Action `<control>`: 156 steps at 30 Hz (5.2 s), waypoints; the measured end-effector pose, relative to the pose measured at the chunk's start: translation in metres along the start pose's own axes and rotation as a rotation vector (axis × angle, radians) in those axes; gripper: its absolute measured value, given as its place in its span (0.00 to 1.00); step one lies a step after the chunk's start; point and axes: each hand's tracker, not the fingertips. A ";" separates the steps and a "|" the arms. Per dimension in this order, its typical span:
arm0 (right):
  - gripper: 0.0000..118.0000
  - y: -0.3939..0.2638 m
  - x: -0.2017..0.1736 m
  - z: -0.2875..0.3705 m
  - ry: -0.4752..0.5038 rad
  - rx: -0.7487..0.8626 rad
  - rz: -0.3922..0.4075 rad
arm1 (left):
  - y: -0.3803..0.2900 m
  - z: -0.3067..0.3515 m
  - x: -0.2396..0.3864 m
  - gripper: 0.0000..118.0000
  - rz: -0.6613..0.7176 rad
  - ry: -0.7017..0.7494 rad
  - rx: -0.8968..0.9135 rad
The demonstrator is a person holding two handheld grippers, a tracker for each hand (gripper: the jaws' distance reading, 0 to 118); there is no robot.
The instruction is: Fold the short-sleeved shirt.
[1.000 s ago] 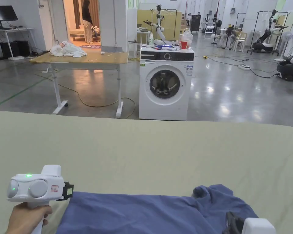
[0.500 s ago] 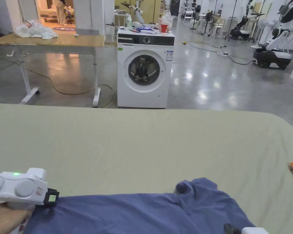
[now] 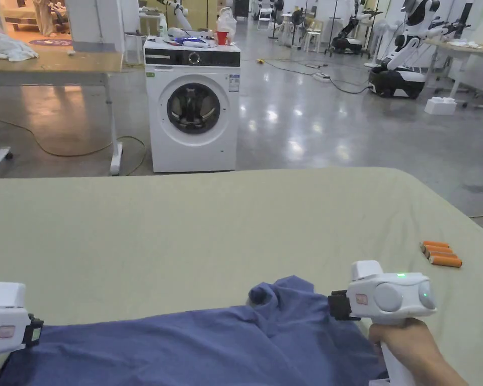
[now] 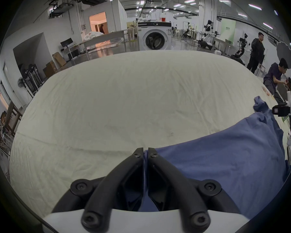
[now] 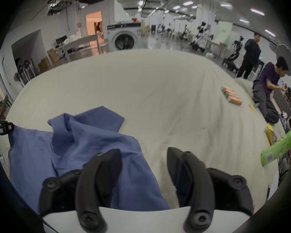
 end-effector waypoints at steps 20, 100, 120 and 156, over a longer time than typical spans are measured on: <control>0.02 -0.014 -0.030 0.021 -0.043 0.075 0.048 | -0.011 0.047 0.006 0.00 0.005 0.019 0.099; 0.02 -0.072 -0.040 0.400 -0.082 0.717 0.142 | -0.051 0.348 -0.063 0.00 0.122 0.017 0.632; 0.02 -0.273 -0.026 0.332 -0.048 0.246 0.175 | -0.268 0.310 -0.050 0.00 0.183 -0.060 0.276; 0.59 -0.247 -0.101 0.307 -0.014 0.574 0.022 | -0.224 0.266 0.041 0.29 0.033 0.044 0.466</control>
